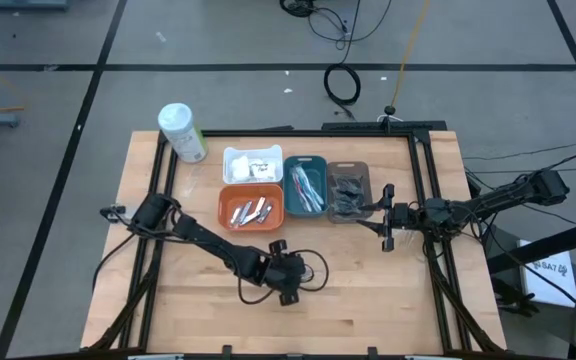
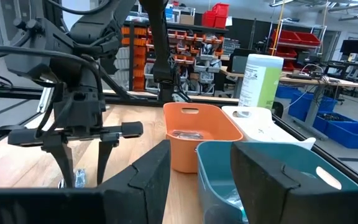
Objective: Pick & Place Travel size toiletries
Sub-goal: Put the nail cutter into the orange bin
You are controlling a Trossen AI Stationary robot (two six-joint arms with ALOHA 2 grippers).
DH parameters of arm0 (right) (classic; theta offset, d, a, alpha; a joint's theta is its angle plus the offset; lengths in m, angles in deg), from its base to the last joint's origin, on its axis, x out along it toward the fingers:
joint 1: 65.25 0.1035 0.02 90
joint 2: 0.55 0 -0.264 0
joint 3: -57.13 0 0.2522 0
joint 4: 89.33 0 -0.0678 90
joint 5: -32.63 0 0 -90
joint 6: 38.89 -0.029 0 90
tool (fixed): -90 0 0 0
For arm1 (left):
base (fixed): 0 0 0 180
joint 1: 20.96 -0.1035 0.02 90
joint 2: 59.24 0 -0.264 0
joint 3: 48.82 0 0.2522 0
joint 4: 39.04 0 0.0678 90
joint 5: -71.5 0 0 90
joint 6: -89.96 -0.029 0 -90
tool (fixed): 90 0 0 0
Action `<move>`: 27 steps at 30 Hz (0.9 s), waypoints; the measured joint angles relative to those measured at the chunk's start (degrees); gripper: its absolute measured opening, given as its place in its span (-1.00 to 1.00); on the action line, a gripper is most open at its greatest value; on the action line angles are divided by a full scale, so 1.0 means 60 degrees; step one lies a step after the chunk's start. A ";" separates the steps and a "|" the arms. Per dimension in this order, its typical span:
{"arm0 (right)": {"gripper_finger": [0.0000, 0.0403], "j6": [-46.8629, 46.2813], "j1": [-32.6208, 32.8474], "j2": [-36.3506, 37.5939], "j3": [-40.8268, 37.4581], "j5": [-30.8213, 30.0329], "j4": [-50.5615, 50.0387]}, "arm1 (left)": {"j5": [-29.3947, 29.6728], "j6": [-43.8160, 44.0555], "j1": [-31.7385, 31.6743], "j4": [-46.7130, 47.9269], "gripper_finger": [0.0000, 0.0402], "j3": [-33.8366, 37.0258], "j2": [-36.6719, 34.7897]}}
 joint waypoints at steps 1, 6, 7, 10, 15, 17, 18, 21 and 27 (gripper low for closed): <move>-0.23 0.0000 0.0000 0.0003 0.0000 -0.0001 -0.0001 | 0.0006 0.0038 -0.0002 0.0067 -0.13 -0.0002 0.0000; -0.23 0.0001 0.0000 0.0000 0.0000 -0.0001 0.0000 | 0.0158 0.0313 -0.0011 0.0780 -0.13 -0.0004 0.0000; -0.23 0.0000 0.0002 0.0000 -0.0003 -0.0001 -0.0001 | 0.0165 0.0448 -0.0028 0.0998 -0.13 -0.0004 0.0000; -0.23 0.0000 0.0000 0.0000 -0.0001 -0.0001 -0.0004 | 0.0186 0.1074 -0.0092 0.1588 -0.13 -0.0009 -0.0018; -0.23 0.0000 0.0001 0.0000 -0.0001 -0.0001 0.0000 | 0.0260 0.1514 -0.0124 0.1834 -0.13 -0.0018 -0.0022; -0.23 0.0000 0.0002 0.0000 -0.0003 -0.0001 0.0000 | 0.0249 0.1886 -0.0120 0.1933 -0.13 -0.0018 -0.0022; -0.23 0.0001 0.0004 0.0000 -0.0004 -0.0001 0.0000 | 0.0232 0.2099 -0.0120 0.2003 -0.13 -0.0018 -0.0022; -0.23 0.0001 0.0004 0.0000 -0.0002 0.0000 0.0000 | 0.0033 0.2723 -0.0156 0.2122 -0.13 -0.0018 -0.0028; -0.23 0.0001 0.0002 0.0000 0.0000 0.0000 0.0000 | -0.0159 0.3157 -0.0178 0.2215 -0.13 -0.0018 -0.0033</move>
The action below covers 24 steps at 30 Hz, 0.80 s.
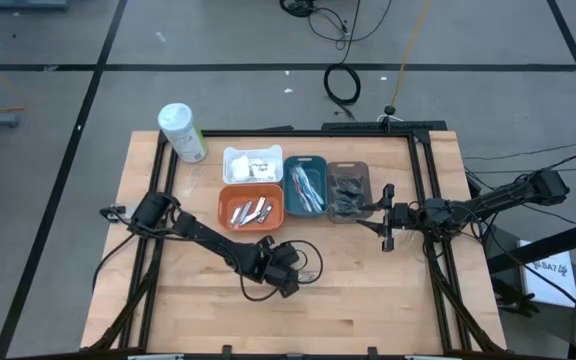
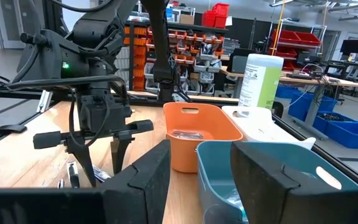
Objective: Pick & Place Travel size toiletries
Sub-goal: Put the nail cutter into the orange bin
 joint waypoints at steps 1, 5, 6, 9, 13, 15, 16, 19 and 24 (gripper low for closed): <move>-0.23 -0.0004 -0.0002 0.0000 0.0000 0.0000 0.0000 | -0.0007 -0.0007 0.0000 0.0007 -0.13 0.0000 0.0000; -0.23 0.0000 0.0000 0.0000 -0.0002 -0.0002 0.0000 | -0.0031 0.0015 0.0000 0.0043 -0.13 0.0000 0.0000; -0.23 0.0000 0.0000 0.0000 -0.0001 0.0000 0.0000 | -0.0041 0.0015 0.0000 0.0044 -0.13 0.0001 0.0000; -0.23 0.0000 0.0000 0.0000 0.0000 -0.0002 0.0000 | -0.0051 0.0018 0.0000 0.0043 -0.13 0.0004 0.0000; -0.23 -0.0004 0.0002 0.0000 -0.0002 -0.0002 0.0000 | -0.0058 0.0018 0.0000 0.0047 -0.13 0.0004 0.0000; -0.23 0.0000 -0.0001 0.0000 -0.0002 -0.0002 0.0000 | -0.0062 -0.0020 0.0000 0.0047 -0.13 0.0004 0.0000; -0.23 -0.0001 -0.0002 0.0000 -0.0001 0.0001 0.0000 | -0.0059 -0.0042 0.0000 0.0047 -0.13 0.0007 0.0004; -0.23 0.0000 -0.0002 0.0000 -0.0003 -0.0002 0.0000 | -0.0062 -0.0058 0.0000 0.0047 -0.13 0.0009 0.0004; -0.23 0.0000 0.0000 0.0000 0.0000 -0.0002 0.0000 | -0.0087 0.0004 0.0000 0.0047 -0.13 0.0011 0.0007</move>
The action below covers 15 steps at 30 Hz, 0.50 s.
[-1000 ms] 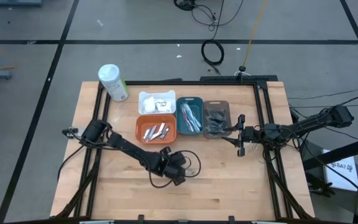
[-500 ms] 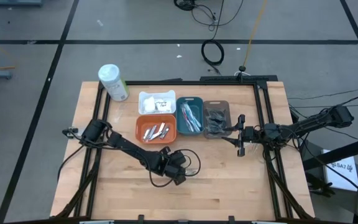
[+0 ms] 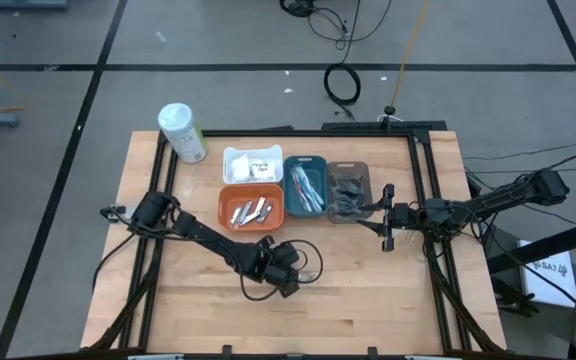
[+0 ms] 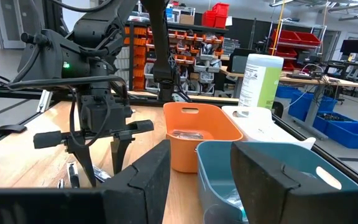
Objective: Pick & Place Travel size toiletries
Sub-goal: Put the nail cutter into the orange bin
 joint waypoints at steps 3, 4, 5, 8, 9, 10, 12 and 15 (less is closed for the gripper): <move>-0.23 0.0000 0.0000 0.0000 -0.0001 0.0000 0.0000 | 0.0000 0.0074 0.0000 0.0005 -0.16 0.0000 0.0000; -0.23 0.0000 -0.0002 0.0000 0.0000 0.0001 0.0000 | 0.0001 0.0080 0.0000 0.0016 -0.19 0.0001 0.0000; -0.23 0.0000 0.0000 0.0000 0.0000 0.0001 0.0000 | 0.0004 0.0084 0.0000 0.0026 -0.24 0.0004 0.0000; -0.23 0.0000 -0.0002 0.0000 -0.0003 0.0000 0.0000 | 0.0006 0.0094 -0.0004 0.0031 -0.45 0.0004 0.0004; -0.23 -0.0001 -0.0002 0.0000 -0.0002 0.0000 0.0000 | 0.0001 0.0095 -0.0001 0.0022 -0.54 0.0004 0.0004; -0.23 0.0000 0.0000 0.0000 0.0000 0.0000 0.0000 | 0.0000 0.0095 0.0000 0.0022 -0.63 0.0004 0.0007; -0.23 0.0000 -0.0001 0.0000 -0.0002 0.0002 0.0002 | 0.0002 0.0090 0.0000 0.0022 -0.79 0.0004 0.0007; -0.23 0.0000 0.0001 0.0000 0.0000 0.0000 0.0000 | 0.0003 -0.0009 0.0000 0.0017 -0.82 0.0004 0.0007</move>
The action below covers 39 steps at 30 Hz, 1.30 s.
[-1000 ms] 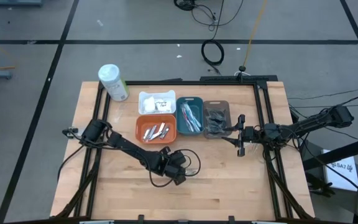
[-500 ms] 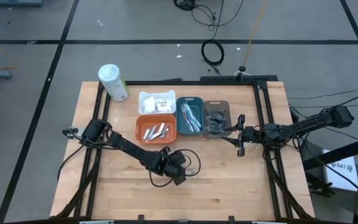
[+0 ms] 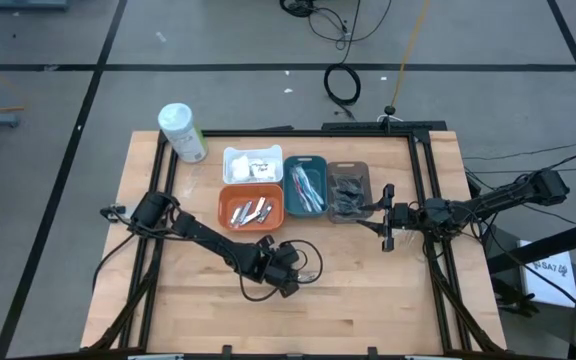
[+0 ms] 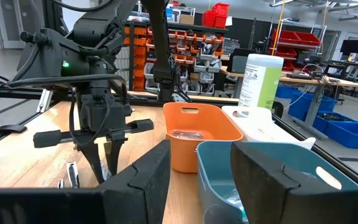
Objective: Pick & Place Travel size toiletries
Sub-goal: Put the nail cutter into the orange bin
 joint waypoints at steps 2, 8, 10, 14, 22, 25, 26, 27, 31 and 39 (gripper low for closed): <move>-0.23 0.0000 -0.0003 0.0000 -0.0003 0.0003 0.0000 | -0.0002 -0.0010 0.0000 -0.0003 -0.82 0.0000 0.0000; -0.23 0.0000 -0.0003 0.0000 -0.0002 0.0000 0.0000 | -0.0003 -0.0020 0.0000 -0.0010 -0.74 0.0000 0.0000; -0.23 0.0000 -0.0003 0.0000 -0.0003 0.0000 0.0000 | -0.0006 -0.0020 0.0000 -0.0010 -0.78 0.0000 0.0000; -0.23 -0.0003 -0.0003 0.0003 -0.0003 0.0003 0.0000 | -0.0006 -0.0033 0.0000 -0.0014 -0.81 0.0000 0.0000; -0.23 0.0000 0.0000 0.0001 -0.0003 0.0000 0.0000 | -0.0124 -0.0731 0.0000 0.0082 -0.76 0.0035 -0.0282; -0.23 0.0000 -0.0003 0.0004 -0.0003 0.0000 0.0003 | 0.0078 -0.1259 0.0098 0.0151 -0.79 0.0081 -0.0949; -0.23 0.0000 -0.0003 0.0004 0.0000 0.0000 0.0000 | 0.0207 -0.1382 0.0140 0.0068 -0.80 0.0056 -0.1255; -0.23 0.0000 0.0000 0.0004 -0.0002 0.0003 0.0000 | 0.0401 -0.1509 0.0181 0.0039 -0.81 0.0029 -0.1542; -0.23 -0.0003 -0.0003 0.0006 -0.0003 0.0000 0.0003 | 0.1242 -0.2194 0.0398 0.0159 -0.80 0.0029 -0.2531; -0.23 -0.0001 -0.0002 0.0000 -0.0002 0.0000 -0.0007 | 0.3163 -0.3460 0.1746 0.0526 -0.81 0.0030 -0.4556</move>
